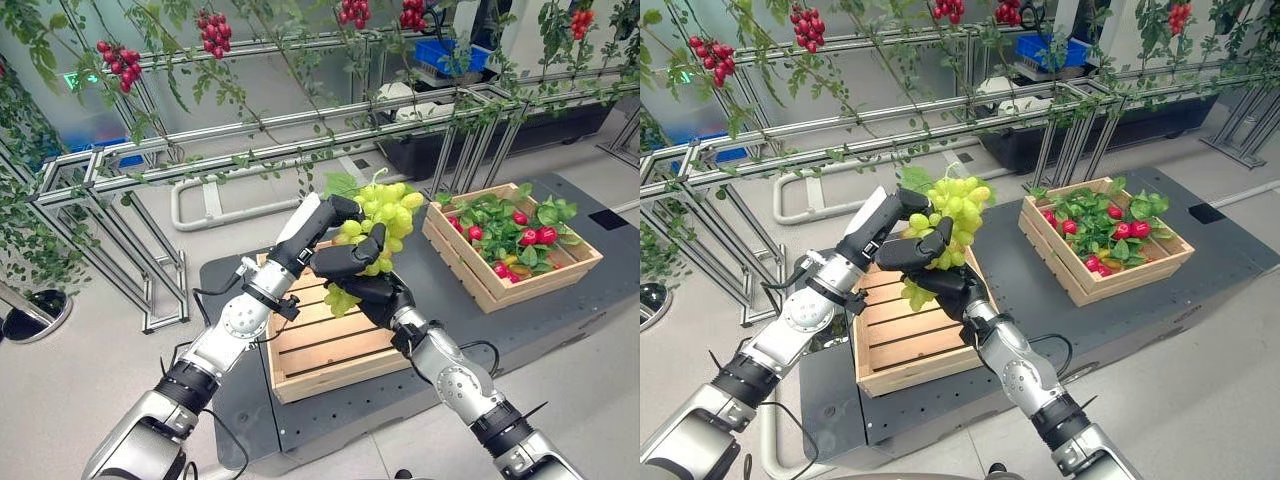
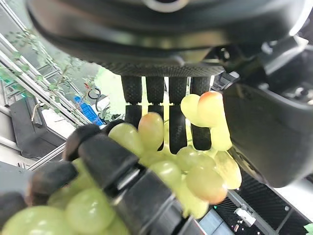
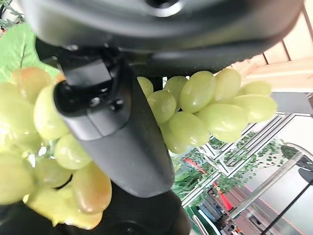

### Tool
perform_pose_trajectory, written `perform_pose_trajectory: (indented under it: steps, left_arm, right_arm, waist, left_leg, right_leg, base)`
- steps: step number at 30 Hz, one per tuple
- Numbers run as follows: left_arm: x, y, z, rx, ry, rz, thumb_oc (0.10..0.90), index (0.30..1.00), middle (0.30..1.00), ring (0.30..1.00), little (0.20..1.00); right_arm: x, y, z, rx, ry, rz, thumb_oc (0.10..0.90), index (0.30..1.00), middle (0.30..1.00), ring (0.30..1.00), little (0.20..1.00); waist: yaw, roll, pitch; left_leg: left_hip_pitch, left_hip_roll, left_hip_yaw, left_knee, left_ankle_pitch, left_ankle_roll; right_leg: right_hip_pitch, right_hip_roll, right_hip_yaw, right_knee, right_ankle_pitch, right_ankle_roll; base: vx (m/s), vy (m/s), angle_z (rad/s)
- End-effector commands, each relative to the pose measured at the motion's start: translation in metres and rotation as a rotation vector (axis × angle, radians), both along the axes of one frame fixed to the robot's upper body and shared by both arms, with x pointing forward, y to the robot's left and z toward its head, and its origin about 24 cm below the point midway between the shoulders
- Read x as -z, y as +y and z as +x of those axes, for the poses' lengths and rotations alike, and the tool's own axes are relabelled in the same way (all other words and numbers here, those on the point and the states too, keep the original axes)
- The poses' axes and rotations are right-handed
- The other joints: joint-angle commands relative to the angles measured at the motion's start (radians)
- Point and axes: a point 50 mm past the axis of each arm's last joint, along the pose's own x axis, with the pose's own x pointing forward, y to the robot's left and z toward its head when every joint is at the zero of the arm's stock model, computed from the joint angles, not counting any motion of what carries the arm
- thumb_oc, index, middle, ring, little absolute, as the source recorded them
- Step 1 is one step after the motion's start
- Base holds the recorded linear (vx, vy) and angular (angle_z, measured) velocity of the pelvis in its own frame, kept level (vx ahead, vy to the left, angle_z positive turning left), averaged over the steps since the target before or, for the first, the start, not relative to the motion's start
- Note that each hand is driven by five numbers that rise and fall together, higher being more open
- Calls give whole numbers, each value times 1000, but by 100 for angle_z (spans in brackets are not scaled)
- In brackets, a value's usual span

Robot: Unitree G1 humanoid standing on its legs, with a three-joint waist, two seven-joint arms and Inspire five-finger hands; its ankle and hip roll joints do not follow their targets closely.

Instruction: Pick up the fruits from the basket on one side to the basket on the other side

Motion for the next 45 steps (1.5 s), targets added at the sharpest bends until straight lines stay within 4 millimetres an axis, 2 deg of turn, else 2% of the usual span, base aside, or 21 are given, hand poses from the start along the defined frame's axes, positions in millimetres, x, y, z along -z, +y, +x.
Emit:
perform_pose_trajectory:
  steps: [1,22,25,29,32,34,38,41,42,45]
  left_arm:
    - [-41,-1,18,7,-150,-24,800,900,900,900,900]
    - [-22,31,19,-181,-131,-57,800,900,900,900,900]
    - [-25,35,18,-219,-165,-86,800,900,900,900,900]
    - [-35,44,13,-232,-186,-295,800,900,900,900,900]
    - [-35,42,7,-211,-160,-437,800,900,900,900,900]
    - [-30,40,-1,-168,-99,-600,800,900,900,900,900]
    - [-21,35,-15,-105,-40,-705,800,900,900,900,900]
    - [-17,36,-23,-108,-29,-705,800,900,900,900,900]
    - [-10,40,-28,-128,-8,-700,800,900,900,900,900]
    - [5,53,-33,-198,61,-724,800,900,900,900,900]
  right_arm:
    - [-78,1,20,88,-312,310,400,300,300,300,300]
    - [-71,-5,17,84,-296,301,400,300,300,300,300]
    - [-70,-7,17,91,-297,297,400,300,300,300,300]
    - [-68,-13,16,116,-291,298,400,300,300,300,300]
    - [-65,-13,13,130,-288,303,400,300,300,300,300]
    - [-65,-16,11,157,-297,297,400,300,300,300,300]
    - [-64,-28,7,219,-310,262,400,300,300,300,300]
    - [-58,-38,4,253,-300,254,400,300,300,300,300]
    - [-52,-48,1,286,-290,247,400,300,300,300,300]
    - [-43,-62,-4,332,-280,234,400,300,300,300,300]
  waist:
    - [-7,-21,-88]
    - [-13,-18,-86]
    - [-12,-18,-86]
    - [-10,-24,-88]
    - [-7,-27,-84]
    - [0,-32,-77]
    - [3,-37,-67]
    - [4,-39,-65]
    - [4,-42,-61]
    - [1,-46,-54]
  left_leg:
    - [-44,-28,-28,1,-53,43]
    - [-42,-20,-11,1,-49,40]
    - [-42,-20,-13,1,-49,41]
    - [-45,-19,-17,1,-48,41]
    - [-46,-19,-19,1,-47,41]
    - [-45,-18,-23,1,-49,40]
    - [-44,-15,-22,1,-53,41]
    - [-42,-11,-18,1,-54,40]
    - [-39,-8,-11,1,-54,40]
    - [-33,0,0,1,-51,39]
  right_leg:
    - [39,-52,1,2,-66,-15]
    - [34,-51,6,2,-61,-15]
    - [35,-51,6,2,-61,-15]
    - [33,-51,3,2,-62,-16]
    - [33,-51,2,2,-62,-18]
    - [34,-49,-2,2,-63,-21]
    - [36,-44,-3,2,-67,-24]
    - [37,-42,-4,2,-67,-25]
    - [40,-39,-6,2,-67,-27]
    - [50,-29,-8,2,-69,-34]
  base:
    - [0,0,0]
    - [0,0,-2]
    - [7,-1,-3]
    - [3,-8,0]
    - [3,-10,0]
    - [13,-40,0]
    - [7,-44,0]
    - [15,-53,-1]
    - [22,-73,0]
    - [20,-92,-1]
